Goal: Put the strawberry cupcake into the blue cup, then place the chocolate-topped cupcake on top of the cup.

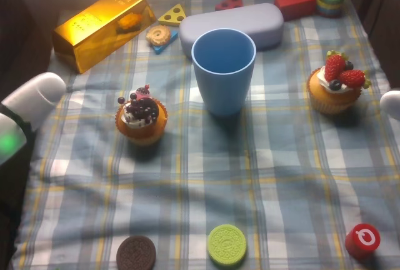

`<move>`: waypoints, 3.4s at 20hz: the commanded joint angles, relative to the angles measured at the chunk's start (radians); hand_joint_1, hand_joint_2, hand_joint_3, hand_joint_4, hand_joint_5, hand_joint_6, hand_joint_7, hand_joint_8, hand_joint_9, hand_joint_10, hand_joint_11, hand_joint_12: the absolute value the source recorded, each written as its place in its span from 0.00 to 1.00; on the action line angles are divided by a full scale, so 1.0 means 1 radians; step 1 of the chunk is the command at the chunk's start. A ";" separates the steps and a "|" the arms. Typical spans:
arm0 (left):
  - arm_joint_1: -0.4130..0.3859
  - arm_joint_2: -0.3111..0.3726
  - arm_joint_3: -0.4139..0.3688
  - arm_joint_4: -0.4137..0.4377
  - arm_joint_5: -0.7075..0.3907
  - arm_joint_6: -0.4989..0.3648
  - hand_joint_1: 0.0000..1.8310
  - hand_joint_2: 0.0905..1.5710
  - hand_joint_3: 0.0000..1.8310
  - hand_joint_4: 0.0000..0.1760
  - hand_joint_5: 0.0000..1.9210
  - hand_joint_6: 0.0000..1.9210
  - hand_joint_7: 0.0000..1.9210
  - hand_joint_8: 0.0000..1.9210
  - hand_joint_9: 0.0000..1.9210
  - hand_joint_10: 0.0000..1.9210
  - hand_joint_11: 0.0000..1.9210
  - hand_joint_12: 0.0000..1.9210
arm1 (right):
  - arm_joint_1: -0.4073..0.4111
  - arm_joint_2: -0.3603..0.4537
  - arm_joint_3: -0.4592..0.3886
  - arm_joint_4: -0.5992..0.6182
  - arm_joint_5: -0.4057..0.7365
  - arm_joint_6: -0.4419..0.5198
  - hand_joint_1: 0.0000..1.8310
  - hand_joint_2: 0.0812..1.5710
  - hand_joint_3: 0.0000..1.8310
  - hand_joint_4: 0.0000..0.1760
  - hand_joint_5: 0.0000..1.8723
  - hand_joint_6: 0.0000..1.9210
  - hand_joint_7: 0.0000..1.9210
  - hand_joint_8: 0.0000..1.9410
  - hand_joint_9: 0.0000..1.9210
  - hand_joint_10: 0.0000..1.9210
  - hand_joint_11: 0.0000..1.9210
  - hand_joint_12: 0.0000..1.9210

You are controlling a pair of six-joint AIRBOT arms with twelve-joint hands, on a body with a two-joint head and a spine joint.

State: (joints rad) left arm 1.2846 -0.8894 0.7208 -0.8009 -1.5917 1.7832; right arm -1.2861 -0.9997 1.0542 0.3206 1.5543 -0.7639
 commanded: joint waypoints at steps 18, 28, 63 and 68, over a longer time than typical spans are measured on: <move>-0.013 0.002 0.009 0.044 -0.107 -0.005 0.00 0.57 0.01 0.00 0.00 0.00 0.00 0.00 0.00 0.00 0.00 0.00 | 0.257 -0.034 0.218 -0.247 -0.374 0.139 0.26 0.59 0.00 0.55 0.05 0.00 0.18 0.01 0.07 0.00 0.00 0.04; -0.013 0.001 0.009 0.044 -0.105 -0.005 0.00 0.57 0.00 0.03 0.00 0.00 0.00 0.00 0.00 0.00 0.00 0.00 | 0.287 -0.047 0.248 -0.322 -0.480 0.146 0.27 0.52 0.00 0.46 0.19 0.00 0.32 0.00 0.20 0.01 0.12 0.06; -0.012 0.000 0.008 0.042 -0.106 -0.005 0.00 0.56 0.00 0.17 0.00 0.00 0.00 0.00 0.00 0.00 0.00 0.00 | 0.397 -0.067 0.269 -0.419 -0.512 0.184 0.69 0.69 0.00 0.00 0.48 0.48 0.59 0.47 0.75 0.02 0.50 0.68; -0.012 0.000 0.009 0.042 -0.103 -0.005 0.00 0.57 0.00 0.14 0.00 0.00 0.00 0.00 0.00 0.00 0.00 0.00 | 0.458 -0.038 0.268 -0.499 -0.501 0.273 0.67 0.71 0.00 0.00 0.45 0.56 0.54 0.53 0.72 0.02 0.48 0.64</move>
State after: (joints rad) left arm 1.2778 -0.8898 0.7231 -0.7944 -1.5826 1.7832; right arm -0.8394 -1.0397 1.3228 -0.2077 0.9333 -0.4992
